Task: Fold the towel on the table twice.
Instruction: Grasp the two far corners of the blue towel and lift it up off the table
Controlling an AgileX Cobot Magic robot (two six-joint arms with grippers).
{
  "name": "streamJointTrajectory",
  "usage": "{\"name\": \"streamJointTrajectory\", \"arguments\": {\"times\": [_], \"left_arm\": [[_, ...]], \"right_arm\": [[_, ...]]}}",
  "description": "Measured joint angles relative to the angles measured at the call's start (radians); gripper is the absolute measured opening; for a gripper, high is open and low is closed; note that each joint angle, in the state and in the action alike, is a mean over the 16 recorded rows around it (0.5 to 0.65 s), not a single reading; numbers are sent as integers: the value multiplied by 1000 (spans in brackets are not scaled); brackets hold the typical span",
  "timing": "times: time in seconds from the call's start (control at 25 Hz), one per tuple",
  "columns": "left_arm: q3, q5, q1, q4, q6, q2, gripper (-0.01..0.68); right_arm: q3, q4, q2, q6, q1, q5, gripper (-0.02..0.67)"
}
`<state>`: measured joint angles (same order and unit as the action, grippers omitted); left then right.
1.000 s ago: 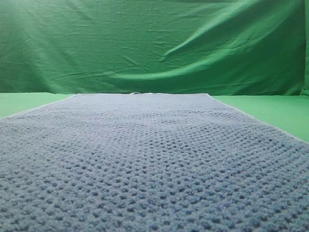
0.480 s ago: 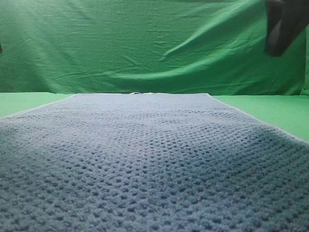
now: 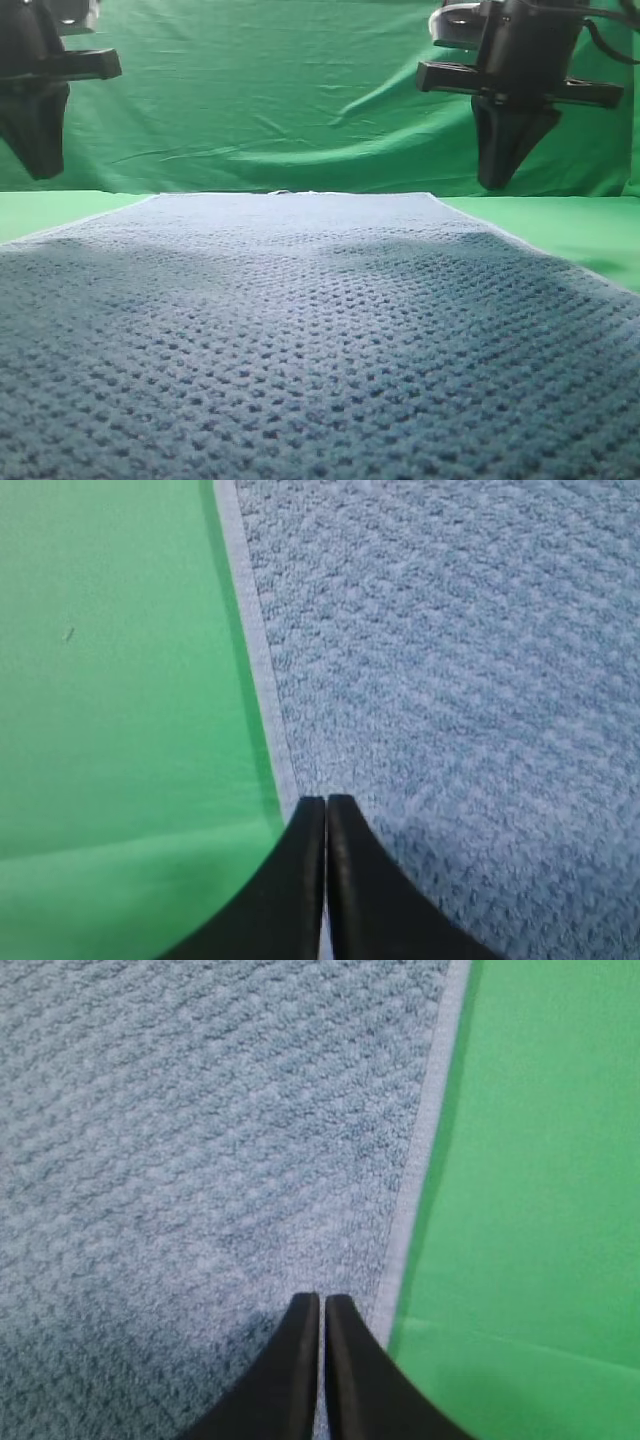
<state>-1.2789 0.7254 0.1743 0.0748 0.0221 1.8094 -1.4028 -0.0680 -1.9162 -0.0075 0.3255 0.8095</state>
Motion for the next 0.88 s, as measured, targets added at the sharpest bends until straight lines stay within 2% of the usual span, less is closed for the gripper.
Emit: {"name": "streamJointTrajectory", "arguments": {"times": [0.16,0.6,0.76,0.88], "left_arm": [[-30,-10,1,-2,-11,44,95],[-45,-39,1,24,-17,84,526],[-46,-50,1,28,-20,90,624],[-47,-57,1,27,-22,104,638]], "right_arm": [[-39,2,-46,-18,3,3,106],[-61,1,-101,-81,3,-6,532],[-62,0,-120,-91,3,-15,615],[-63,0,-135,-92,3,-22,625]]}}
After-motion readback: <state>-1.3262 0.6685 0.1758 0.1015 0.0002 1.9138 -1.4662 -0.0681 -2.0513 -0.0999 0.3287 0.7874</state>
